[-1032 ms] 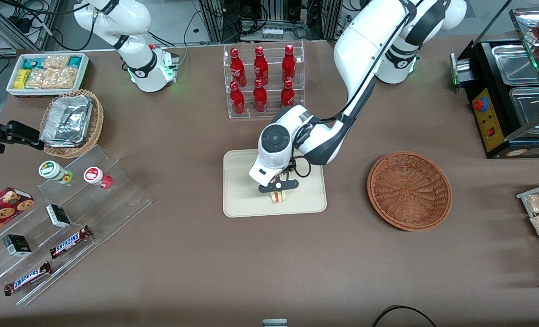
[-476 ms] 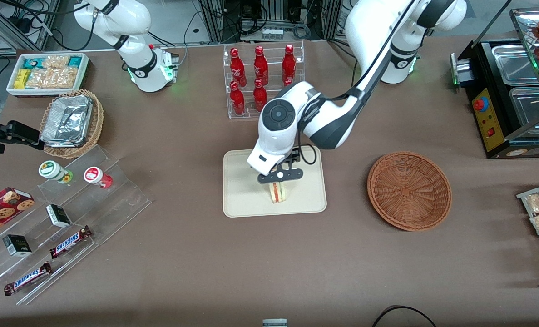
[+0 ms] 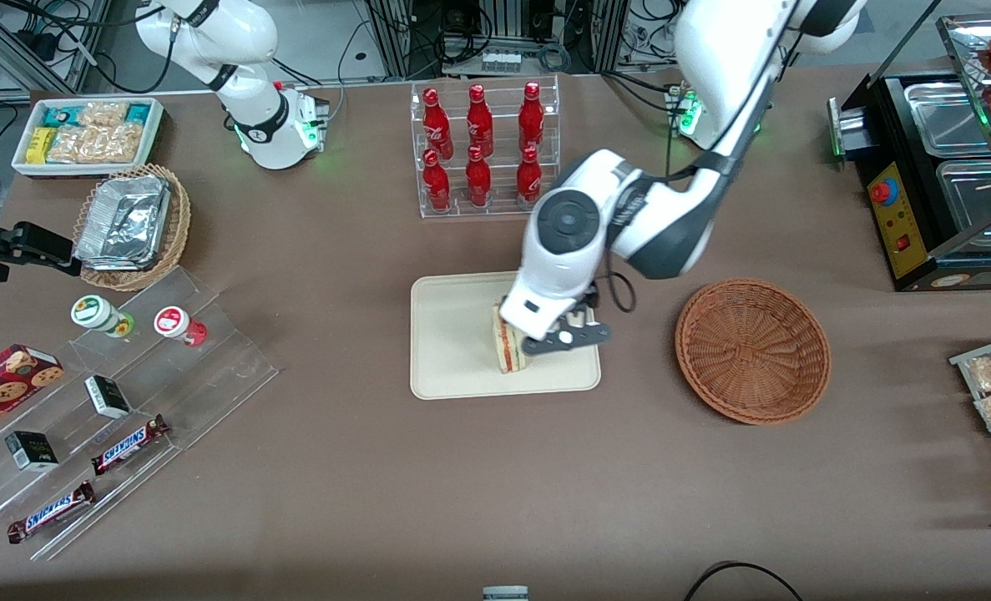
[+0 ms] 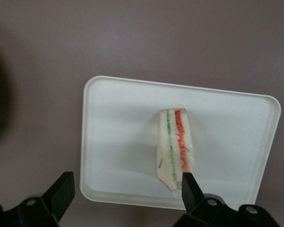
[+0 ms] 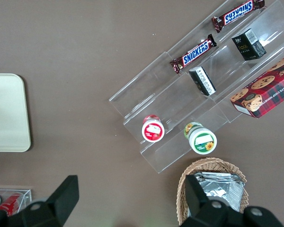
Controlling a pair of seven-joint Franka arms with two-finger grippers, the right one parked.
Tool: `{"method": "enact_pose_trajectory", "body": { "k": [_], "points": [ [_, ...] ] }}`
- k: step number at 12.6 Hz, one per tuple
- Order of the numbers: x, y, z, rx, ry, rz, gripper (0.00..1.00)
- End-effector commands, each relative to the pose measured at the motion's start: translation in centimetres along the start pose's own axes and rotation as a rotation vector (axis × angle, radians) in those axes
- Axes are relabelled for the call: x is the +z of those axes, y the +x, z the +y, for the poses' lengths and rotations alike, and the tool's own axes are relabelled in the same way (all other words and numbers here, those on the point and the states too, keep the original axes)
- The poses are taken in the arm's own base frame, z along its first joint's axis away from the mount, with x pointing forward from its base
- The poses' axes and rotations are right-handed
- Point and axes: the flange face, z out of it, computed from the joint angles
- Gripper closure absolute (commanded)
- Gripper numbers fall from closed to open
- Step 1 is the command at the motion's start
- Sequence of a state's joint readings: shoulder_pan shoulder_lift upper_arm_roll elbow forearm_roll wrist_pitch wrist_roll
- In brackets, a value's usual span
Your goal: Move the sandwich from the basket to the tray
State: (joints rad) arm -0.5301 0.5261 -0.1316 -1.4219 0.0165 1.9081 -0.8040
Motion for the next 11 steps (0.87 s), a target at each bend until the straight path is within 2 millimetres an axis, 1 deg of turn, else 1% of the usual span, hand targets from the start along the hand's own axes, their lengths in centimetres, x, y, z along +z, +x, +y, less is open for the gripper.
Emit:
{"method": "enact_pose_trajectory", "body": {
  "k": [1, 3, 7, 8, 9, 10, 11],
  "points": [
    [-2.3, 0.5, -5.1, 0.056, 0.019, 0.0, 0.0],
    [-3.4, 1.6, -8.9, 0.091, 0.021, -0.005, 0.0],
    [-5.7, 2.3, -16.4, 0.14, 0.022, -0.004, 0.0],
    [-6.4, 2.4, -17.8, 0.159, 0.026, -0.014, 0.0],
    [-7.1, 2.1, -19.0, 0.197, 0.033, -0.026, 0.0],
    [-7.8, 2.5, -21.5, 0.204, 0.041, -0.047, 0.0],
    [-8.8, 2.5, -22.6, 0.213, 0.044, -0.059, 0.0]
  ]
}}
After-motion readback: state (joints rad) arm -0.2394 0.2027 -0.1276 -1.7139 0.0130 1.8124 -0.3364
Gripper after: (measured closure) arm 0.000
